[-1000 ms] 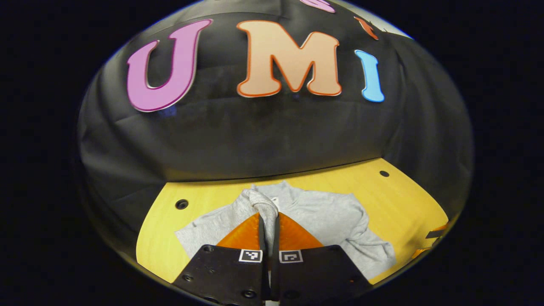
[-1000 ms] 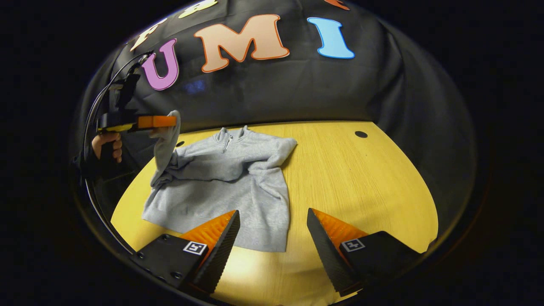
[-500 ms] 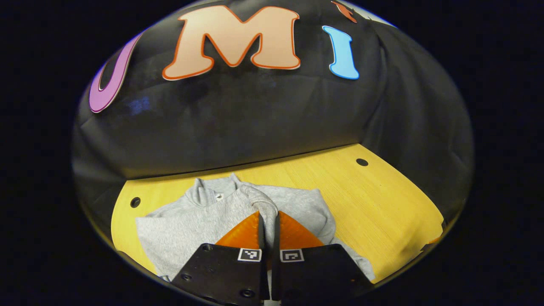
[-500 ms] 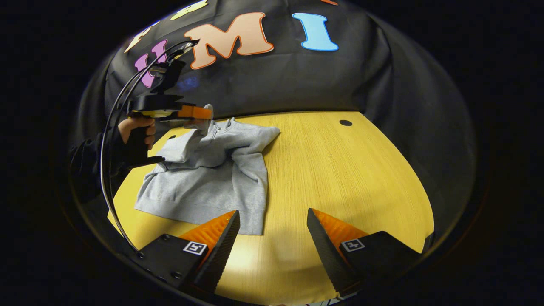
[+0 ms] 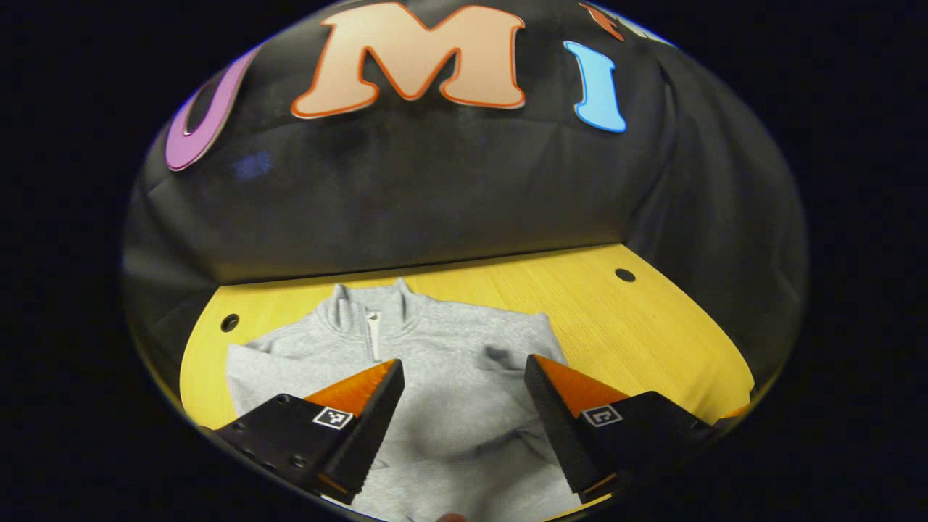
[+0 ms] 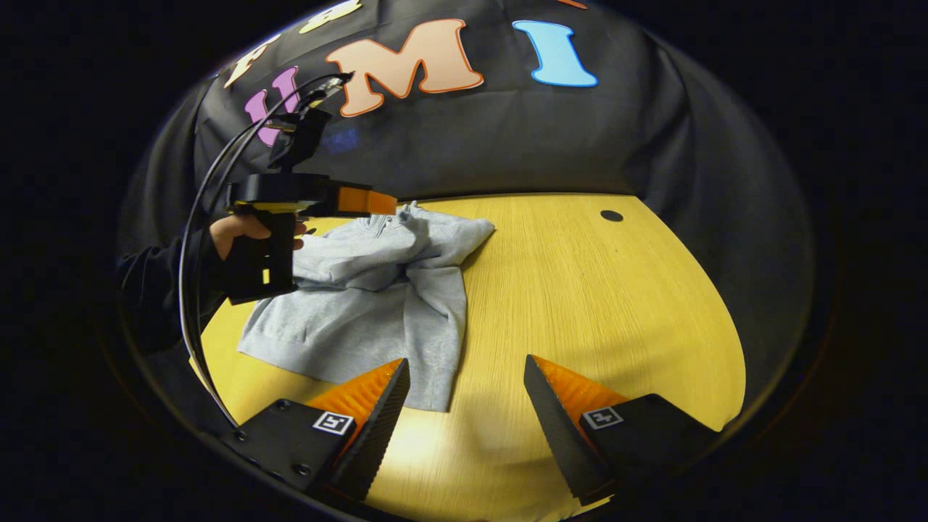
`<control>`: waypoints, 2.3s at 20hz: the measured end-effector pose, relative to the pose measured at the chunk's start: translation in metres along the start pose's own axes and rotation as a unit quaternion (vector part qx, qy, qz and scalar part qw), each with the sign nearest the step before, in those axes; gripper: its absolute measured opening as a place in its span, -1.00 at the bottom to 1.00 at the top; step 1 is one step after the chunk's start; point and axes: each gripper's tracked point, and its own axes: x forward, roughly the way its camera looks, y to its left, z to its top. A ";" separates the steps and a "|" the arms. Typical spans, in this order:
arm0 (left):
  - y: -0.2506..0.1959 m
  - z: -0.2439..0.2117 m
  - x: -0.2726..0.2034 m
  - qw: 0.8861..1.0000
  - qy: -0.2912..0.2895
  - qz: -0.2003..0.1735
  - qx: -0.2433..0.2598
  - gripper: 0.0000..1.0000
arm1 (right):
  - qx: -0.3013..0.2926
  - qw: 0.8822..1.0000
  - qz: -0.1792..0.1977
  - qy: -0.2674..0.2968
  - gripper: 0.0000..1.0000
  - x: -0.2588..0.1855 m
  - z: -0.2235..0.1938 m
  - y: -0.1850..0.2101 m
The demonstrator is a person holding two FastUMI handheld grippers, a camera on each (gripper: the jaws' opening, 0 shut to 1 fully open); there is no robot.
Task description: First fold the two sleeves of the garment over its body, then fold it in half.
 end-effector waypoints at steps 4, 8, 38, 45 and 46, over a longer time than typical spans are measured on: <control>0.059 -0.017 -0.047 0.998 -0.014 0.043 -0.034 0.93 | 0.014 1.000 0.002 0.002 0.89 0.018 0.002 0.018; 0.121 -0.045 -0.096 0.995 -0.012 0.092 -0.036 0.87 | 0.030 1.000 -0.002 0.006 0.97 0.033 0.005 0.031; 0.185 -0.243 -0.165 0.984 0.129 0.096 -0.081 0.85 | -0.015 0.985 -0.058 0.163 0.87 0.079 -0.071 0.060; 0.164 -0.234 -0.154 0.989 0.122 0.035 -0.074 -0.30 | 0.014 0.980 -0.030 0.198 -0.62 0.081 -0.071 0.077; 0.165 -0.233 -0.155 0.989 0.120 0.032 -0.080 -0.56 | 0.024 0.978 -0.027 0.206 -0.63 0.080 -0.071 0.079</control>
